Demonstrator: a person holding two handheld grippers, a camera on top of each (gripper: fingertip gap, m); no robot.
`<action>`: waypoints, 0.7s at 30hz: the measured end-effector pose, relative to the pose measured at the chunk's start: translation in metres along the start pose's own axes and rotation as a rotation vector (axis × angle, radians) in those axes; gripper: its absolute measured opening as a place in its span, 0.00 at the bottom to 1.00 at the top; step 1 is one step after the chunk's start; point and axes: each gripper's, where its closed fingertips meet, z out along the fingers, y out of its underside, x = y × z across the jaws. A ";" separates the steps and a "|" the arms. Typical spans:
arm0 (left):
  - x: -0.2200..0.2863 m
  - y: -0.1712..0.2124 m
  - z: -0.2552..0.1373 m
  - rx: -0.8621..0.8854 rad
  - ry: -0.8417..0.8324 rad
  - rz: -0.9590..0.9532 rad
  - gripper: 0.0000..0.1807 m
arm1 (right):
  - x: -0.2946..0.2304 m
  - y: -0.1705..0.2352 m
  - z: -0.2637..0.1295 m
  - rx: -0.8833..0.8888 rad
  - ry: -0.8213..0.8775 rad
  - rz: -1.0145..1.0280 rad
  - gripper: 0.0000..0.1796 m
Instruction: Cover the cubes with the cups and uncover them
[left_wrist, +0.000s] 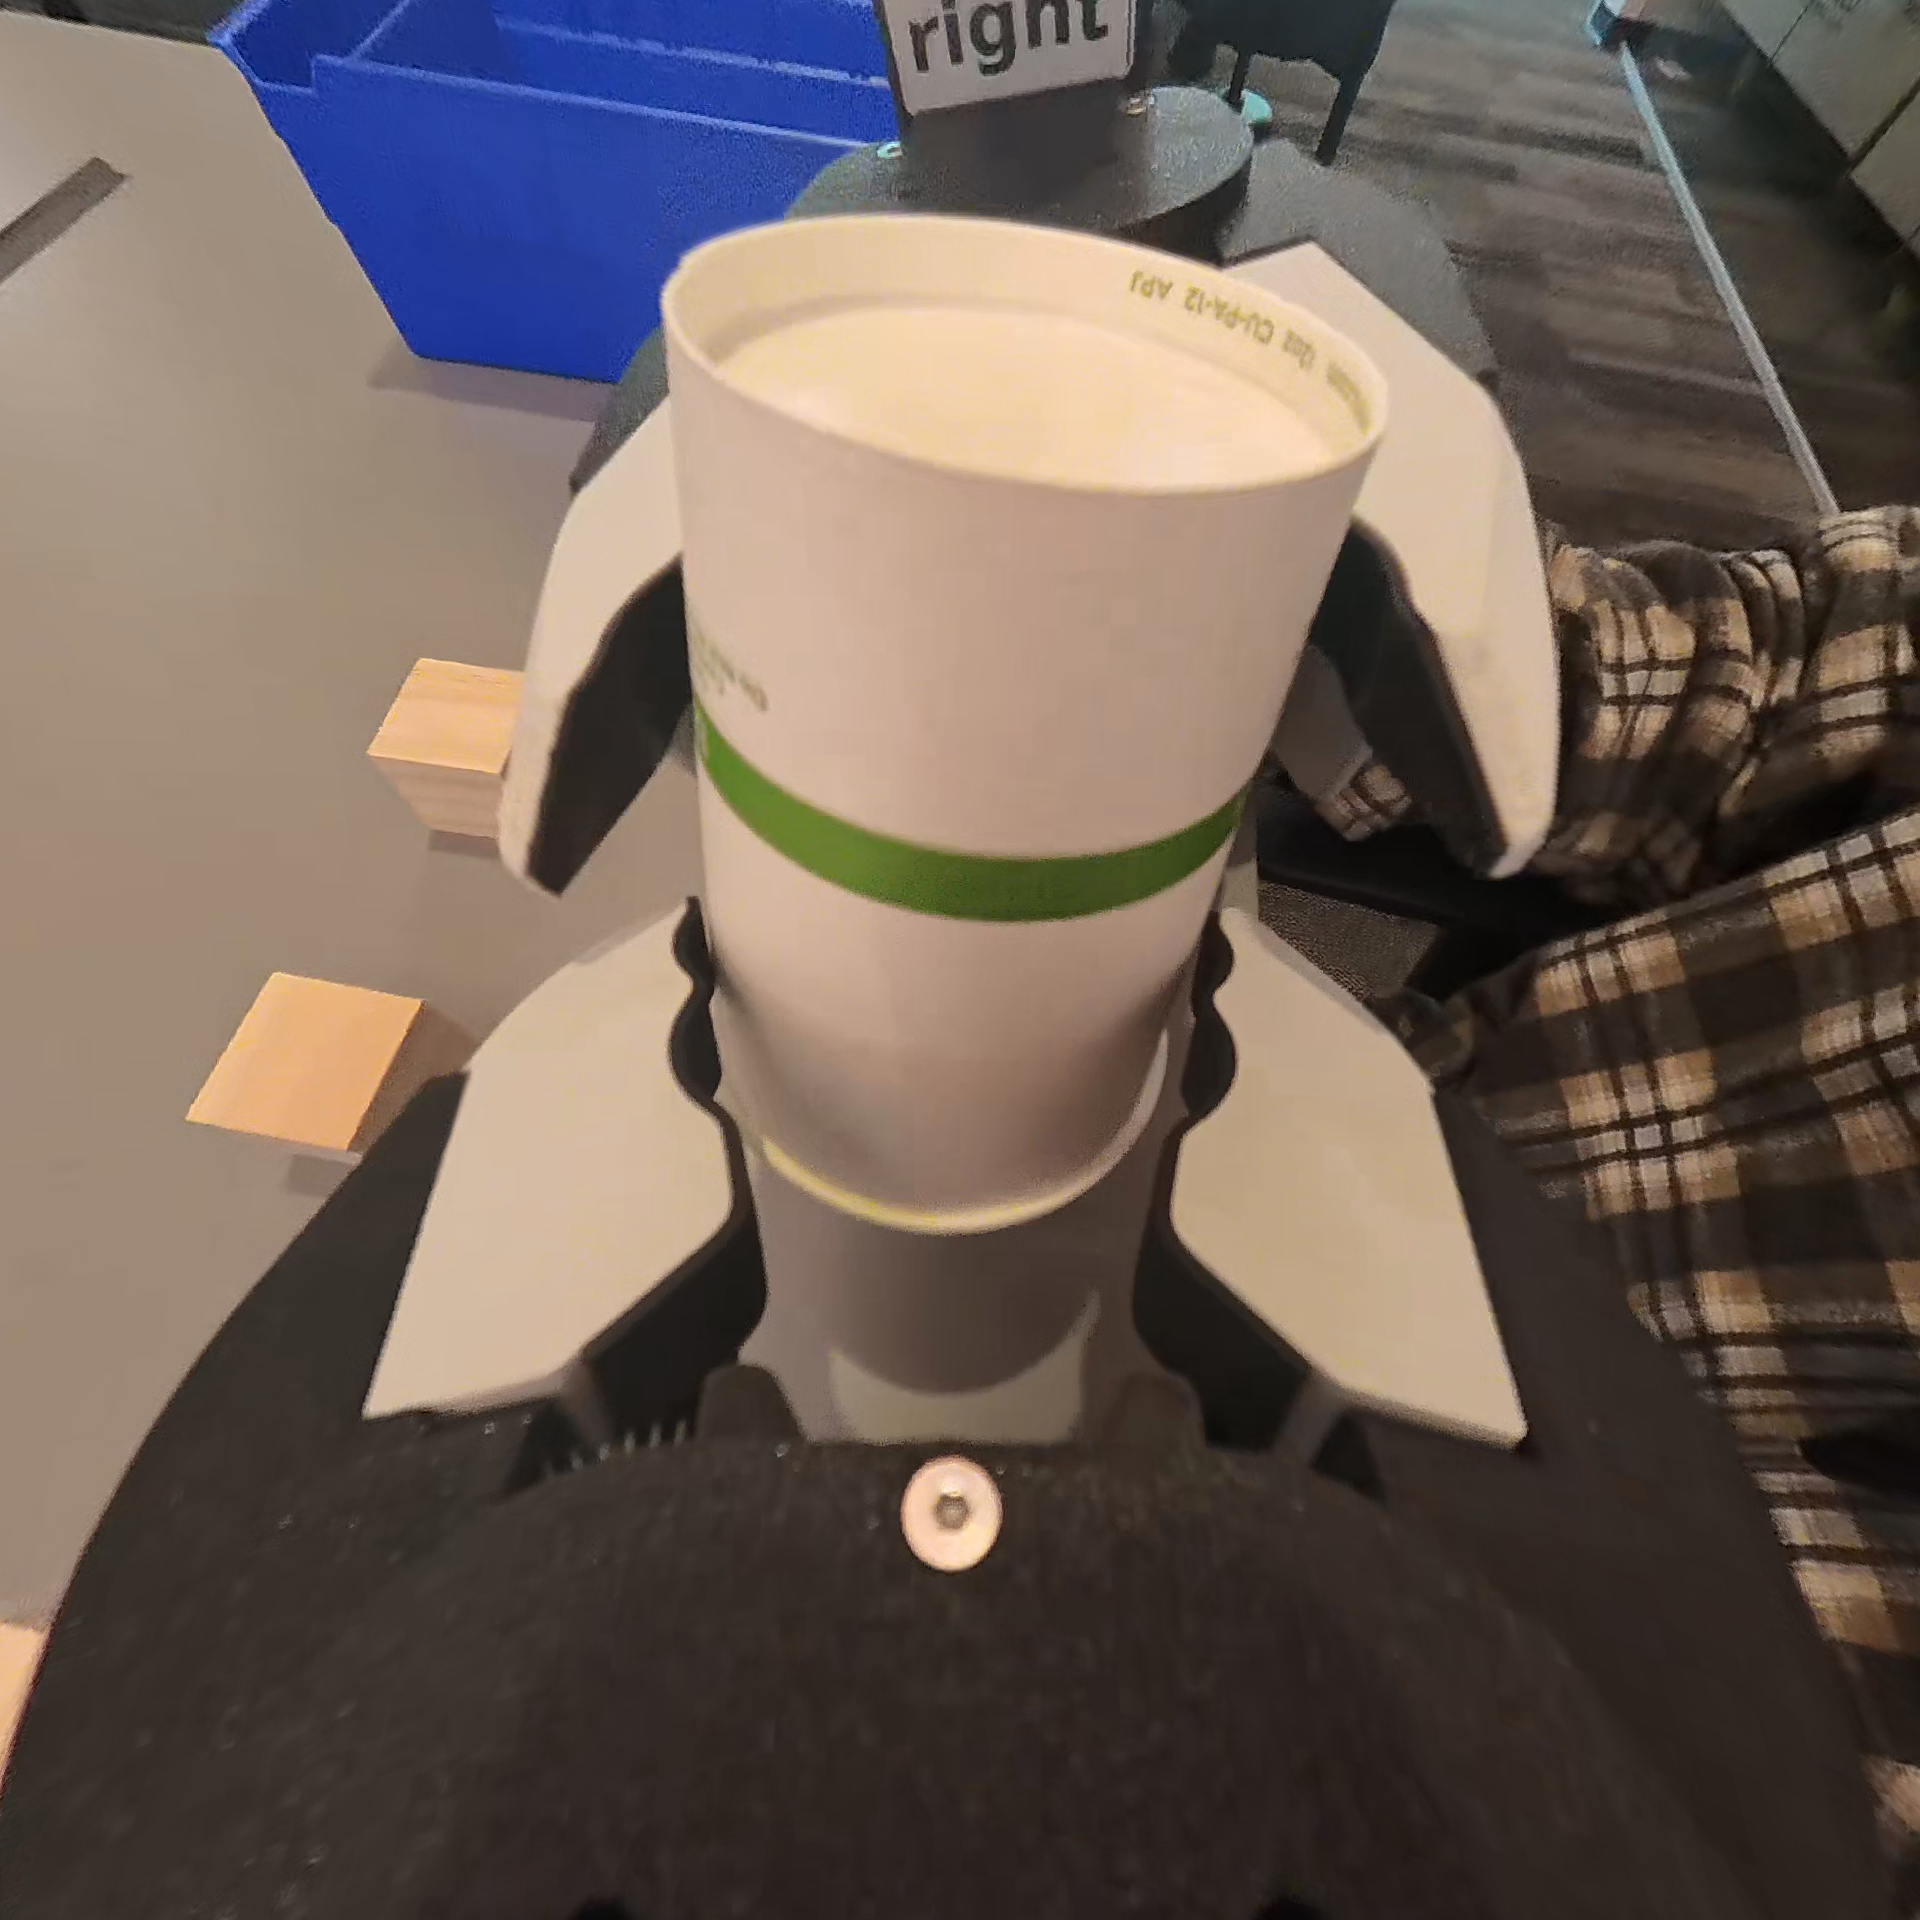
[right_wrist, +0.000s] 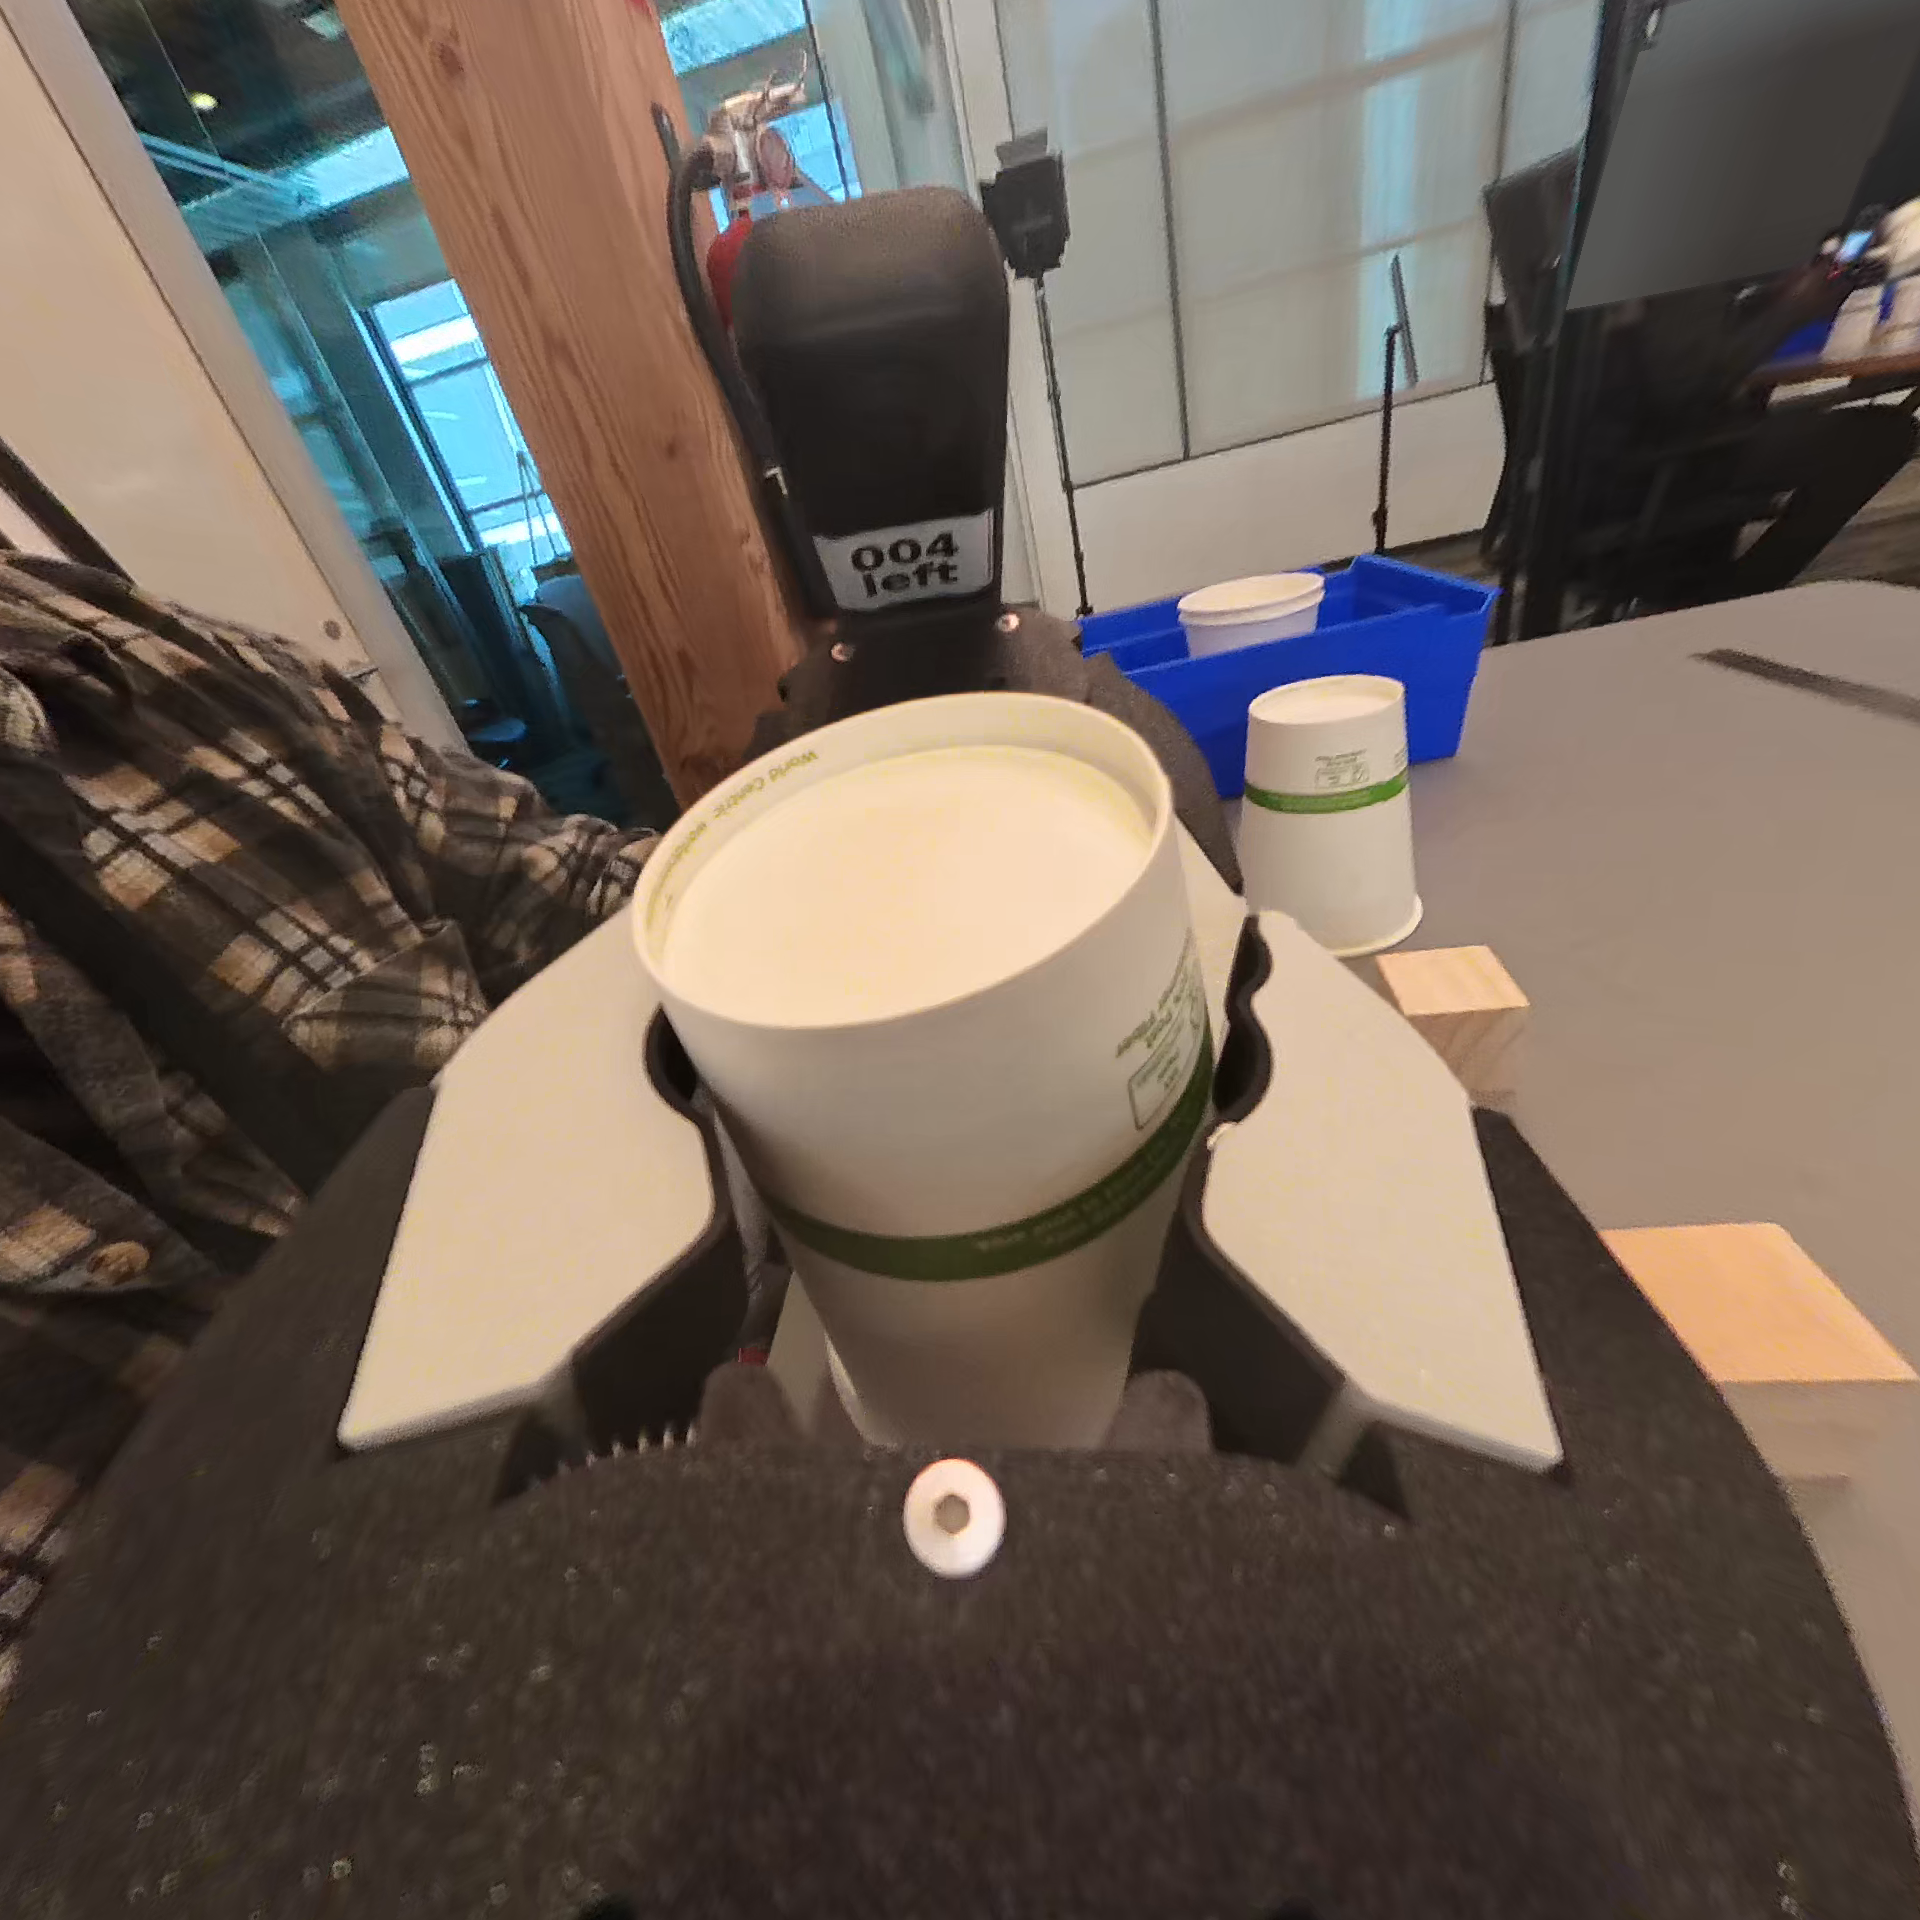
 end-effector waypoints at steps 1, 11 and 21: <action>0.000 0.001 0.001 -0.002 0.008 -0.001 0.48 | 0.000 0.001 0.001 -0.007 -0.004 0.003 0.55; -0.016 0.008 -0.013 0.104 -0.077 -0.110 0.46 | 0.018 -0.024 -0.026 0.103 0.137 -0.017 0.67; -0.137 0.044 -0.131 0.373 -0.706 -0.425 0.46 | 0.032 -0.080 -0.092 0.399 0.314 -0.067 0.61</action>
